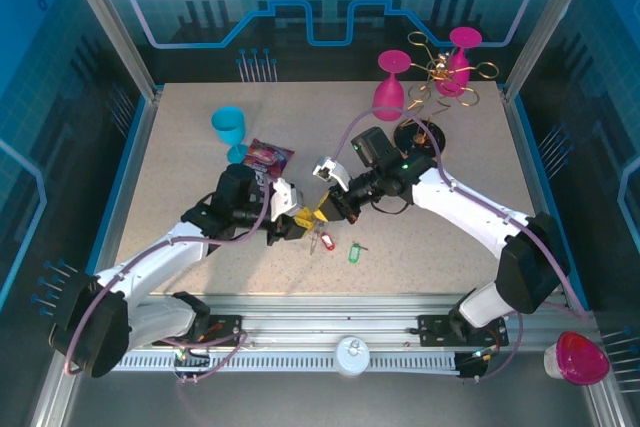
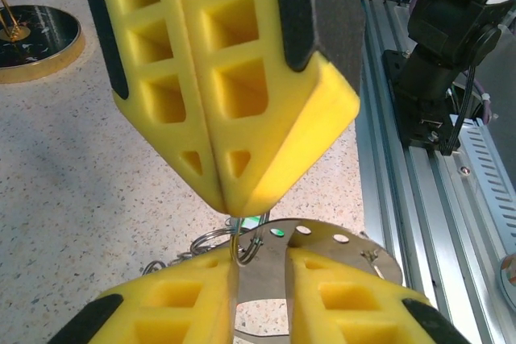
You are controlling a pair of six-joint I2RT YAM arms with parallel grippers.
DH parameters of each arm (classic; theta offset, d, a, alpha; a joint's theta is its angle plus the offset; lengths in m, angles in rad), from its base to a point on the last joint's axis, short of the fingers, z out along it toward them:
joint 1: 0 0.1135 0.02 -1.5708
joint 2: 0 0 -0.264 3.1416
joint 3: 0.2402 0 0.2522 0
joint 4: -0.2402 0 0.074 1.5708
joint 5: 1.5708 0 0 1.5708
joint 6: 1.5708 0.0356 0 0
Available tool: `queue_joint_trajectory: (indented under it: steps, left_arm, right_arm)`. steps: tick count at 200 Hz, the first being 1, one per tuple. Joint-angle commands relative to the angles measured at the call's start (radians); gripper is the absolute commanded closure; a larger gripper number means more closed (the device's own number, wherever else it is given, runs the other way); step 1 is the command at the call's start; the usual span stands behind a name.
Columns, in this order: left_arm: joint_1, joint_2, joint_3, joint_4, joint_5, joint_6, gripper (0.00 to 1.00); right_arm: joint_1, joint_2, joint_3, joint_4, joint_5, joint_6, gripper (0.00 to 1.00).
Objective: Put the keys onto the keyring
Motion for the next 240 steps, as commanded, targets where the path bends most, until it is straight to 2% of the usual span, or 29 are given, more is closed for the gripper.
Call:
queue_joint_trajectory:
  steps: [1,47,64,91,106,131,150,181,215,240]
  left_arm:
    - [-0.007,0.006,0.002,0.025,0.056,0.021,0.80]
    - [-0.007,0.007,0.003,0.026,0.068,0.025,0.90]
    - [-0.007,0.007,0.004,0.031,0.069,0.028,1.00]
    - [-0.009,0.004,0.002,0.022,0.066,0.042,1.00]
    - [-0.012,-0.006,-0.007,0.022,0.038,0.062,1.00]
    - [-0.038,-0.045,-0.060,0.101,-0.025,0.114,1.00]
    - [-0.055,-0.069,-0.091,0.152,-0.076,0.145,1.00]
    - [-0.072,-0.110,-0.118,0.182,-0.128,0.186,1.00]
    - [-0.085,-0.124,-0.128,0.185,-0.139,0.204,1.00]
    - [-0.090,-0.127,-0.125,0.167,-0.139,0.217,1.00]
  right_arm:
    - [0.012,0.005,-0.001,0.029,-0.039,-0.012,1.00]
    - [0.029,0.030,0.013,0.018,-0.045,-0.019,1.00]
    - [0.030,0.035,0.017,0.011,-0.043,-0.023,1.00]
    - [0.010,0.007,0.004,0.048,-0.003,0.017,1.00]
    - [-0.031,-0.042,-0.027,0.092,0.048,0.060,0.66]
    - [-0.051,-0.189,-0.179,0.232,0.219,0.022,0.55]
    - [-0.020,-0.286,-0.296,0.326,0.324,-0.091,0.54]
    - [0.092,-0.401,-0.486,0.515,0.409,-0.338,0.61]
    - [0.185,-0.377,-0.476,0.541,0.539,-0.440,0.65]
    - [0.212,-0.357,-0.467,0.567,0.588,-0.466,0.68]
